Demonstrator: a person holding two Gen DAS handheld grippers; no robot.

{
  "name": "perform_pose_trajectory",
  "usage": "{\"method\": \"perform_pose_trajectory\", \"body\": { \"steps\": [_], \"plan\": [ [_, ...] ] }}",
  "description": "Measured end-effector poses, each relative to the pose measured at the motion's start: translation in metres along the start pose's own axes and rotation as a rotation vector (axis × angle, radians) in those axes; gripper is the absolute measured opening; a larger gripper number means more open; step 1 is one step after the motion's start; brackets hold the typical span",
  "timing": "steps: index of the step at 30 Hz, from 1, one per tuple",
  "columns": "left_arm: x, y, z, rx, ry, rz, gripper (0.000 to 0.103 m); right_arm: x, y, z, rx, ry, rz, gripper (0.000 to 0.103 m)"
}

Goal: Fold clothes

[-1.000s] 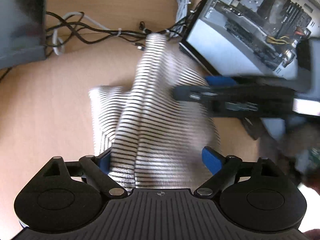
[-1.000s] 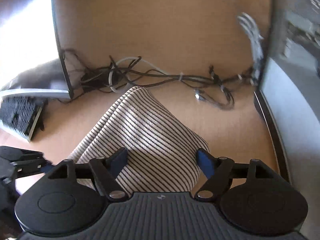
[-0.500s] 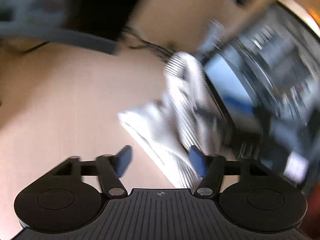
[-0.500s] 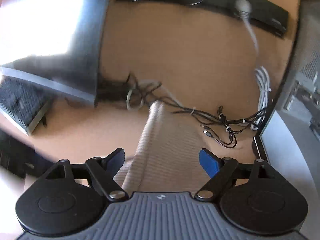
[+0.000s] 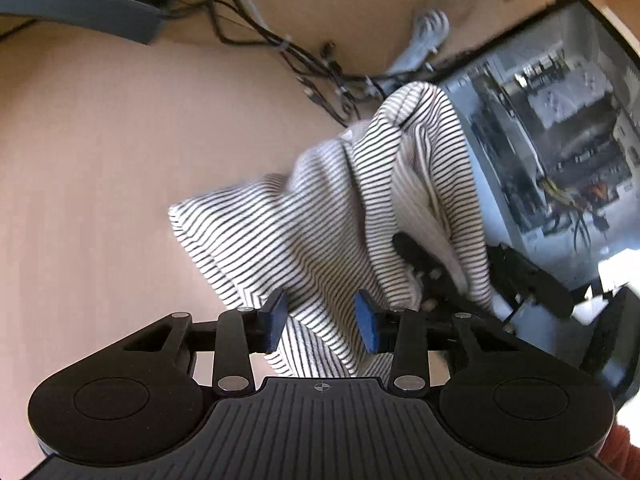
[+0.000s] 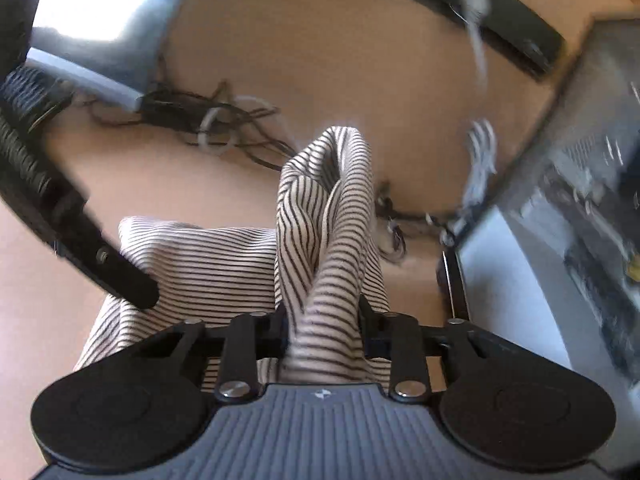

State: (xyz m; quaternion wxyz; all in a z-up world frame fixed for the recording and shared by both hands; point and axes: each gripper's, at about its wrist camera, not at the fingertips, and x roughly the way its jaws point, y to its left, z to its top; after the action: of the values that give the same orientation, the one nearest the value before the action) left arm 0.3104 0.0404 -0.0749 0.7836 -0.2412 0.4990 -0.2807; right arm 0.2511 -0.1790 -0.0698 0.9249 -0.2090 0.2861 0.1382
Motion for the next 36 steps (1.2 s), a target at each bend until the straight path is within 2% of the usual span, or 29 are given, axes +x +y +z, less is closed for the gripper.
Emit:
{"method": "perform_pose_trajectory", "body": {
  "steps": [3, 6, 9, 11, 13, 17, 18, 21, 22, 24, 25, 27, 29, 31, 32, 34, 36],
  "plan": [
    [0.014, -0.005, 0.002, 0.016, 0.017, -0.002, 0.034, -0.023, -0.028, 0.017, 0.127, -0.035, 0.100, 0.021],
    [0.021, -0.007, 0.002, 0.020, 0.018, -0.007, 0.034, -0.055, -0.035, 0.033, 0.168, -0.101, 0.238, 0.021],
    [0.026, -0.009, 0.001, 0.024, 0.016, -0.014, 0.033, -0.067, -0.019, 0.028, 0.133, -0.085, 0.341, 0.021],
    [0.027, -0.008, 0.002, 0.018, 0.016, -0.017, 0.033, -0.062, 0.000, 0.015, 0.032, -0.051, 0.328, 0.021],
    [0.024, -0.005, 0.002, 0.004, 0.015, -0.019, 0.025, -0.051, 0.013, 0.002, -0.033, -0.012, 0.284, 0.021],
    [0.009, 0.001, 0.003, -0.021, 0.000, -0.006, 0.027, -0.040, 0.041, -0.007, -0.197, -0.001, 0.215, 0.022],
    [-0.001, 0.001, 0.004, -0.006, -0.021, 0.015, 0.033, -0.040, 0.051, -0.009, -0.249, -0.006, 0.204, 0.023],
    [-0.040, -0.009, 0.009, 0.074, -0.096, 0.078, 0.033, -0.041, 0.075, -0.021, -0.392, -0.018, 0.174, 0.028],
    [-0.055, -0.015, 0.012, 0.101, -0.124, 0.078, 0.035, -0.040, 0.082, -0.025, -0.425, -0.022, 0.168, 0.029],
    [-0.084, -0.029, 0.018, 0.155, -0.186, 0.054, 0.038, -0.040, 0.091, -0.031, -0.462, -0.029, 0.163, 0.035],
    [-0.094, -0.036, 0.021, 0.179, -0.216, 0.038, 0.043, -0.040, 0.094, -0.033, -0.482, -0.032, 0.159, 0.035],
    [-0.108, -0.052, 0.027, 0.210, -0.260, -0.017, 0.044, -0.035, 0.099, -0.035, -0.527, -0.036, 0.146, 0.037],
    [-0.105, -0.068, 0.033, 0.218, -0.265, -0.079, 0.045, -0.034, 0.104, -0.037, -0.566, -0.040, 0.134, 0.038],
    [-0.088, -0.081, 0.036, 0.235, -0.237, -0.108, 0.046, -0.035, 0.107, -0.040, -0.592, -0.047, 0.125, 0.038],
    [-0.074, -0.081, 0.036, 0.248, -0.212, -0.081, 0.046, -0.036, 0.108, -0.041, -0.597, -0.048, 0.124, 0.038],
    [-0.043, -0.070, 0.030, 0.266, -0.142, 0.020, 0.041, -0.039, 0.103, -0.039, -0.588, -0.041, 0.139, 0.040],
    [-0.015, -0.060, 0.025, 0.291, -0.081, 0.116, 0.040, -0.046, 0.083, -0.030, -0.502, -0.014, 0.232, 0.045]
  ]
}}
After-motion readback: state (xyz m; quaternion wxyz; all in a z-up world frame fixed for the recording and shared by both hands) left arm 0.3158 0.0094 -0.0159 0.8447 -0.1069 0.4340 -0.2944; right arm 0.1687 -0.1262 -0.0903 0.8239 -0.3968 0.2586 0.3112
